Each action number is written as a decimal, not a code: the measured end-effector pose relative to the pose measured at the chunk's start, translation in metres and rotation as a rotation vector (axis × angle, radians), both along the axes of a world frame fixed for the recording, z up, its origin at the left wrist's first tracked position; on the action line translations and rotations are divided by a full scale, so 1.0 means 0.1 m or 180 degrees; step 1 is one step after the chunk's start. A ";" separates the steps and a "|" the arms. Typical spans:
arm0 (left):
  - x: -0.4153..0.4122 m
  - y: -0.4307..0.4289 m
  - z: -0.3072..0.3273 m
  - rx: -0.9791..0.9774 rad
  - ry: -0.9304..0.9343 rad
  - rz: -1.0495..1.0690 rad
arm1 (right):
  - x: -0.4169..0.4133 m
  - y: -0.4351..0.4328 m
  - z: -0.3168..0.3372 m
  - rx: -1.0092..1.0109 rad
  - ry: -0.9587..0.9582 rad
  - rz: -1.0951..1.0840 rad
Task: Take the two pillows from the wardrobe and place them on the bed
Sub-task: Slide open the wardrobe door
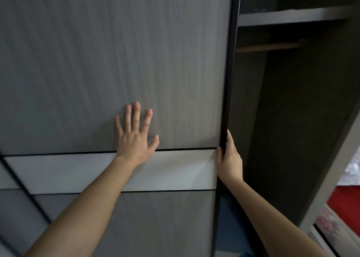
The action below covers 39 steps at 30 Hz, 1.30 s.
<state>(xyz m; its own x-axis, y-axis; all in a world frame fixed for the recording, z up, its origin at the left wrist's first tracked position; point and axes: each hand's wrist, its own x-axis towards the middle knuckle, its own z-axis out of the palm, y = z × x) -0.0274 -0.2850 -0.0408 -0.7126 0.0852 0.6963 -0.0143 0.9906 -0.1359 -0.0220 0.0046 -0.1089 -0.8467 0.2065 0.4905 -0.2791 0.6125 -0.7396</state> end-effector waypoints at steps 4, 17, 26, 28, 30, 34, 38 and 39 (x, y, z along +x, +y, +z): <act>0.15 -0.35 0.03 0.0235 -0.0196 0.0157 | 0.02 -0.39 -0.01 0.0002 0.0037 0.0232; 0.45 -1.44 0.13 0.1149 -0.0607 0.0424 | 0.09 -1.56 0.05 0.0037 -0.0277 0.1209; 0.56 -1.72 -0.04 0.2057 -0.0970 0.0147 | 0.05 -2.14 0.04 0.0005 -0.0690 0.1917; 0.58 -1.75 -0.12 0.2138 -0.1071 0.0111 | 0.07 -2.23 0.00 0.0105 -0.0728 0.2030; 0.58 -1.77 -0.16 0.2230 -0.1122 0.0069 | 0.09 -2.31 -0.02 0.0166 -0.0763 0.2155; 0.60 -1.87 -0.16 0.2290 -0.1067 0.0103 | 0.08 -2.41 -0.03 0.0214 -0.0898 0.2354; 0.68 -1.80 -0.13 0.2009 -0.0503 0.0055 | 0.06 -2.31 0.00 0.0358 -0.0682 0.2053; 0.68 -1.71 -0.12 0.1655 -0.0259 -0.0073 | 0.05 -2.24 0.01 0.0391 -0.0548 0.1918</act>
<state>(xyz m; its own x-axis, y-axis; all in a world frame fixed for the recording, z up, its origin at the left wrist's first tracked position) 0.0411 -0.4563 -0.0527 -0.7682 -0.2407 0.5933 -0.0017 0.9274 0.3740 -0.0172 -0.2193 -0.1083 -0.8655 -0.3796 0.3269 -0.4845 0.4683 -0.7389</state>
